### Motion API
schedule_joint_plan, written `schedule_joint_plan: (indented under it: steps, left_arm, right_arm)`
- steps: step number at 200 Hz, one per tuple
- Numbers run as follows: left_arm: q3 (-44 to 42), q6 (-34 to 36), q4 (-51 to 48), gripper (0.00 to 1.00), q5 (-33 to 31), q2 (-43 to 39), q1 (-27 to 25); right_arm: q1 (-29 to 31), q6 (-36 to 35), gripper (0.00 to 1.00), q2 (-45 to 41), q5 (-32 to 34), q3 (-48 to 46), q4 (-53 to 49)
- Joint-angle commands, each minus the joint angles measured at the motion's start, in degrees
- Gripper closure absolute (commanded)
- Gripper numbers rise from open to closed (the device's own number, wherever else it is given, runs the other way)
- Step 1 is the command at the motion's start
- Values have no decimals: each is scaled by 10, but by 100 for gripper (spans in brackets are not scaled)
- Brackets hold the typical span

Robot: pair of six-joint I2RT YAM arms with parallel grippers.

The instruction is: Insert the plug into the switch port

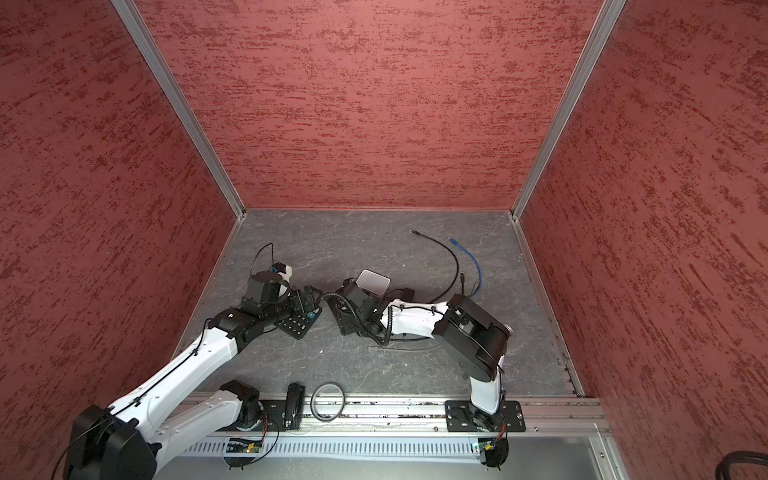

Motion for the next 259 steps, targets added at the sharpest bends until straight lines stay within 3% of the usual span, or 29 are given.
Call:
schedule_joint_plan:
  steps: [1, 81, 120, 154, 220, 259]
  left_arm:
    - [9, 11, -6, 0, -2, 4, 4]
    - [9, 11, -1, 0, -5, 17, 4]
    - [13, 8, -7, 0, -3, 22, 4]
    - [19, 2, -13, 0, -4, 33, 2]
    - [32, -7, -38, 0, -26, 56, -7]
    - [30, -13, -28, 0, -31, 77, -14]
  right_arm:
    - [6, 33, 37, 11, 20, 22, 18]
    - [6, -21, 18, -7, -80, 25, 41]
    - [-5, -45, 18, -45, -67, 8, 50]
    - [-30, -58, 21, -47, -126, -13, 66]
    - [-28, -73, 24, -37, -171, -71, 108]
    - [-14, -91, 25, -36, -238, -75, 146]
